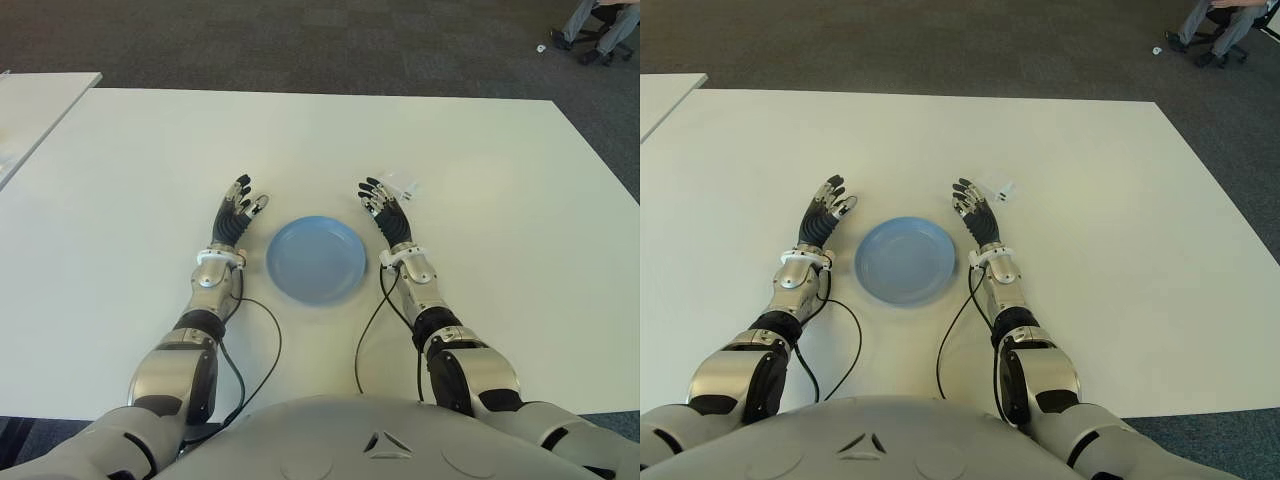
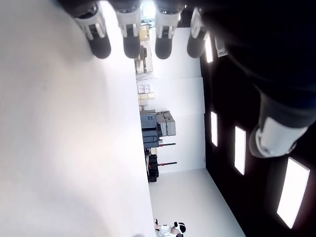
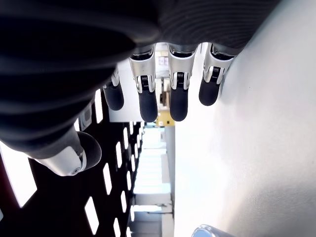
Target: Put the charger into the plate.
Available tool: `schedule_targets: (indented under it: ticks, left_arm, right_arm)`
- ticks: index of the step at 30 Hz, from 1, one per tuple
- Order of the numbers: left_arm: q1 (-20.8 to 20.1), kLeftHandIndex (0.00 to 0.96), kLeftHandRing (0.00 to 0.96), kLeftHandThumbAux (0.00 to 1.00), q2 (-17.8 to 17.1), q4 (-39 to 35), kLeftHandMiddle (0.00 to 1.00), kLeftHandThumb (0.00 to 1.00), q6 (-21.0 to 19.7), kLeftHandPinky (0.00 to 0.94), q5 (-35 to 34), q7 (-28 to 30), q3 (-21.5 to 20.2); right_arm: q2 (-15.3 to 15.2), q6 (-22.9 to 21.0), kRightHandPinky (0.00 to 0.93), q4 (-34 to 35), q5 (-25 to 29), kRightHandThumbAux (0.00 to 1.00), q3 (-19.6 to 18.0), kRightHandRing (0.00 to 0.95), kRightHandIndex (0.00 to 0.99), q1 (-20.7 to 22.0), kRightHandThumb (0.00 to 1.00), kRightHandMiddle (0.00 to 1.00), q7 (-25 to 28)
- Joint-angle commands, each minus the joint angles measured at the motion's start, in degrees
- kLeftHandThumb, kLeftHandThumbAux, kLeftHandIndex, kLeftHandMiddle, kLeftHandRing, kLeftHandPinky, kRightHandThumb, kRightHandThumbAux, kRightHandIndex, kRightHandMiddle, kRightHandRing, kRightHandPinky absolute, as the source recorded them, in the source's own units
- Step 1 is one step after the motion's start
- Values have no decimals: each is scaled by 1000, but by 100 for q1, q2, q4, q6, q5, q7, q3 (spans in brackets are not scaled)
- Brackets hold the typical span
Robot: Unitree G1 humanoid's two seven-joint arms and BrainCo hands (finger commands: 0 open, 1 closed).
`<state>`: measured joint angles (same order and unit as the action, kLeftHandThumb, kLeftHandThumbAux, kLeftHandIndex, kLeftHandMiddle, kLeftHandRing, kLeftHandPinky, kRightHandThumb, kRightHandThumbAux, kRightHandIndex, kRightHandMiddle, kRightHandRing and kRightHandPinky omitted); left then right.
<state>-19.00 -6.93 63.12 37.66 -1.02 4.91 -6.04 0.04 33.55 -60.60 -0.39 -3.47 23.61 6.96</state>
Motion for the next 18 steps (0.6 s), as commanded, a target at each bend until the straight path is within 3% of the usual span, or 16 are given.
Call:
schedule_targets:
  ticks: [1, 12, 18]
  left_arm:
    - [421, 0, 22, 554, 142, 293, 27, 0, -420, 45, 59, 24, 59]
    - [394, 0, 24, 553, 150, 318, 25, 0, -460, 42, 54, 31, 59]
    - [380, 0, 21, 547, 156, 302, 25, 0, -544, 36, 60, 2, 70]
  right_arm:
    - [13, -433, 131, -305, -48, 573, 15, 153, 129, -308, 0, 181, -118]
    - [17, -359, 125, -301, -70, 590, 3, 150, 121, -309, 0, 182, -298]
    - [88, -418, 126, 420, -136, 621, -2, 138, 111, -597, 0, 160, -830]
